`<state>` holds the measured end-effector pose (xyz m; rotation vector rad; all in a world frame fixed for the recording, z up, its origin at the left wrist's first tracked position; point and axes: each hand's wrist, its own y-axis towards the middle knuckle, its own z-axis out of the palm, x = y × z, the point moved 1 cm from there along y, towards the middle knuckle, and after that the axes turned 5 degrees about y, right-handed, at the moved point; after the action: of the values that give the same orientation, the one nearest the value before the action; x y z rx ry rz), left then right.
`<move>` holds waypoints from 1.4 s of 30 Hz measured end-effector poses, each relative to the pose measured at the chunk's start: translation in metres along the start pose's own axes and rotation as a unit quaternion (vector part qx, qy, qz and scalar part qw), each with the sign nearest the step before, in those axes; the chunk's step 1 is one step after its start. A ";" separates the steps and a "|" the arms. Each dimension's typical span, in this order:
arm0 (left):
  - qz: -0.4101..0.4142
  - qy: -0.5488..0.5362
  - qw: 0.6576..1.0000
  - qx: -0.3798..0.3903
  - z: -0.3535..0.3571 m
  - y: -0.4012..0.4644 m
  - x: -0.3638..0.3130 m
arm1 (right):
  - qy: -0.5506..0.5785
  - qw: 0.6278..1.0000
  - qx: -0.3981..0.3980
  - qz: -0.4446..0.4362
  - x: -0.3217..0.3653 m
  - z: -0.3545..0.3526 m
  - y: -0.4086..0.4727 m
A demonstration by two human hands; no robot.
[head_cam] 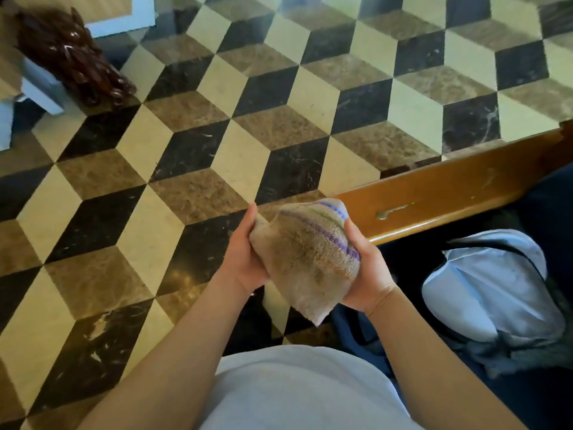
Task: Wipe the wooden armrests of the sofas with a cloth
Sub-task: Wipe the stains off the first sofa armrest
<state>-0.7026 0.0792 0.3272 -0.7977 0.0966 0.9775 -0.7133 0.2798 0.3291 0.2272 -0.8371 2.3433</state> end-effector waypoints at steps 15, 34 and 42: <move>-0.187 0.299 0.930 -0.106 -0.047 0.123 -0.169 | 0.218 0.904 -0.349 -0.118 0.014 0.070 0.122; -0.359 0.635 0.679 -0.083 0.097 0.313 -0.106 | 0.507 0.679 -0.493 -0.197 0.131 -0.002 0.195; -0.355 0.820 0.447 0.048 0.118 0.353 -0.065 | 0.616 0.588 -0.496 -0.171 0.124 -0.041 0.173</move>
<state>-1.0438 0.2169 0.2406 -1.2522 1.3775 -0.9410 -0.9153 0.2652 0.2523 -1.4030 -0.9795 0.8532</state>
